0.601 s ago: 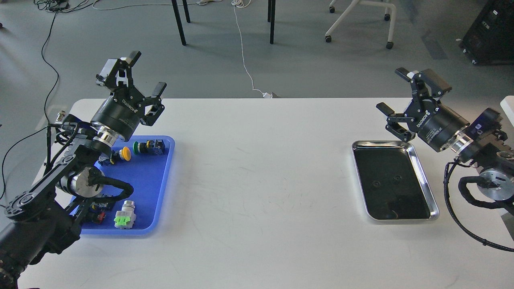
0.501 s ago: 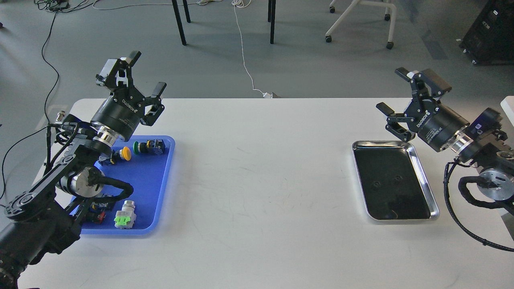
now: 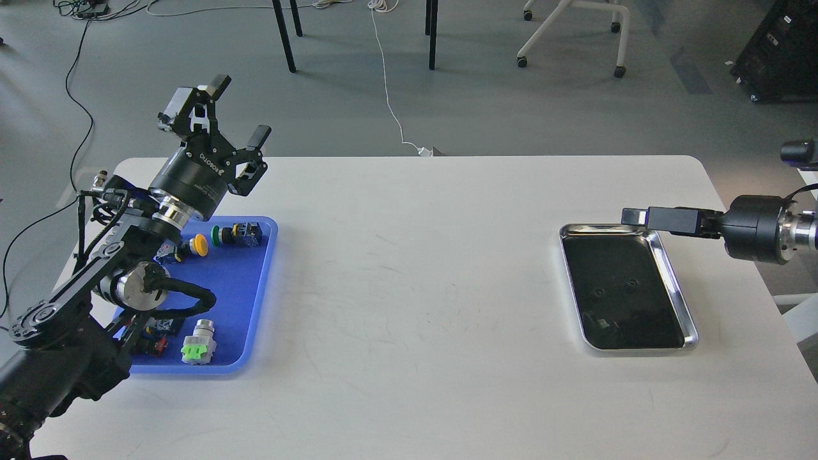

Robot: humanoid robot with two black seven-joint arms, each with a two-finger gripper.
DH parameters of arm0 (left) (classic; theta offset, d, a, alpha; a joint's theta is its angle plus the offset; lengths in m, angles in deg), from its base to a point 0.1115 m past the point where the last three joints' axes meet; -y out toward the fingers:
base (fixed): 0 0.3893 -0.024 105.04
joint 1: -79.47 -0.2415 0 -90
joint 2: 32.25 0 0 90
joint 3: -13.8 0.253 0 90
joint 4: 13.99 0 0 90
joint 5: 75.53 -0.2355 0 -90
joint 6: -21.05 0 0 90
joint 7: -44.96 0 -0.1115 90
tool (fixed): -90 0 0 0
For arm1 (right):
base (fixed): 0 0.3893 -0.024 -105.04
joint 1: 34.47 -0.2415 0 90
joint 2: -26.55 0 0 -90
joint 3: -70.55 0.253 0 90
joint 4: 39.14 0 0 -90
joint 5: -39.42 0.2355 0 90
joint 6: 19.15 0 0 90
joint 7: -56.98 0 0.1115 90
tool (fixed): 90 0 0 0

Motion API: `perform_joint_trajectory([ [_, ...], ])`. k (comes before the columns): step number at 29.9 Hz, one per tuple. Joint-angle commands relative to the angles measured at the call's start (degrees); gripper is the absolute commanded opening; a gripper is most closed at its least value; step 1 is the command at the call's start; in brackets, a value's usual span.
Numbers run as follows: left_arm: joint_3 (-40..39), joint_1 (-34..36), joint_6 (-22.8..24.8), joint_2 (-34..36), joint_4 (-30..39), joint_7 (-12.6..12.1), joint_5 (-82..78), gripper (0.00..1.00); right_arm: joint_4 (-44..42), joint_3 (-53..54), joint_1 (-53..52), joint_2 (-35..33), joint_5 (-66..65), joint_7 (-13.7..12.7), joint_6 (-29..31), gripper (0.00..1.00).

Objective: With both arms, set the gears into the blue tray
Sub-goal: 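Reach the right gripper down into the metal tray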

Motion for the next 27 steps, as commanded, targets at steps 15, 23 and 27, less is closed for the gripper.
perform_joint_trajectory([
  [15, 0.16, -0.71, -0.35, 0.31, 3.62, -0.16, -0.10, 0.98, -0.28, -24.55, -16.20, 7.58, -19.10, 0.00, -4.84, 0.98],
  [23, 0.25, -0.89, -0.44, 0.92, 4.06, -0.16, -0.19, 0.98, -2.92, -32.55, -17.08, 12.23, -19.27, 0.00, -12.93, 0.92],
  [27, 0.25, -0.97, -0.44, 1.10, 4.15, -0.16, -0.19, 0.98, -5.64, -34.75, -17.08, 14.35, -19.27, 0.00, -15.22, 0.92],
])
